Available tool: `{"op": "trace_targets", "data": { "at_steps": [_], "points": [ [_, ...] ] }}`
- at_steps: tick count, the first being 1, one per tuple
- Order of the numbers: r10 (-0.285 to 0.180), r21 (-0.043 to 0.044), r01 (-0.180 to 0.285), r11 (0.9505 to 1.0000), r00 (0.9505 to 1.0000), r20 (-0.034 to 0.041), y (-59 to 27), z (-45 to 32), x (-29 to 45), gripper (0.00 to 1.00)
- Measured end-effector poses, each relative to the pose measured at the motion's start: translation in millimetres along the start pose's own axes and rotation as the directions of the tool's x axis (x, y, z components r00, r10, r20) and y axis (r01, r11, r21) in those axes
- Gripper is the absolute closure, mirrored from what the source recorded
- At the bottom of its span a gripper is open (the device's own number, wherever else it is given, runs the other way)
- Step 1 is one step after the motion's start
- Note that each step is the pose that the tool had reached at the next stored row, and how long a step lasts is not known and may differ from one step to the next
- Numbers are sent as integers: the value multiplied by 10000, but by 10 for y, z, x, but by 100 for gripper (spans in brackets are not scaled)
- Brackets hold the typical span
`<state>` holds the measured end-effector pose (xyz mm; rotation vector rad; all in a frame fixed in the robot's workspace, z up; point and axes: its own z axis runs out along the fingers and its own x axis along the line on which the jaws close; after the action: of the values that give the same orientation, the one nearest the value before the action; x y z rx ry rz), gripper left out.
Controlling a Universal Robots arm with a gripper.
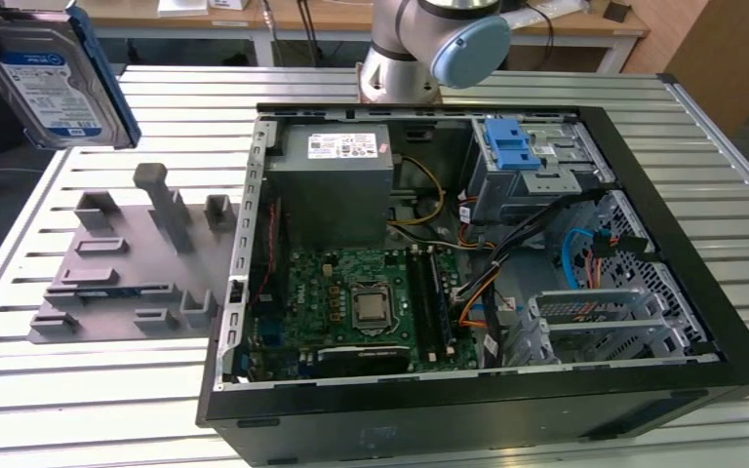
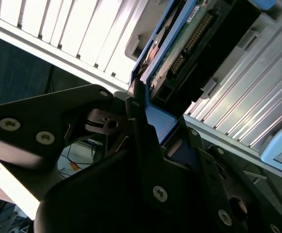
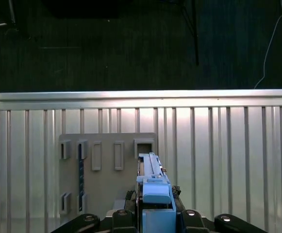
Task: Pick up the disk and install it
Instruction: 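Pick up the disk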
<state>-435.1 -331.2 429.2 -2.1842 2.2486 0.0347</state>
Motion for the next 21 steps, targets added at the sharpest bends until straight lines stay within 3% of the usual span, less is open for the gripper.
{"op": "trace_targets", "data": {
  "at_steps": [9,21],
  "points": [
    [0,0,0,10000,10000,0,1,-153,-3,64],
    [-1,-5,1,10000,10000,-1,4,-468,-3,64]
  ]
}}
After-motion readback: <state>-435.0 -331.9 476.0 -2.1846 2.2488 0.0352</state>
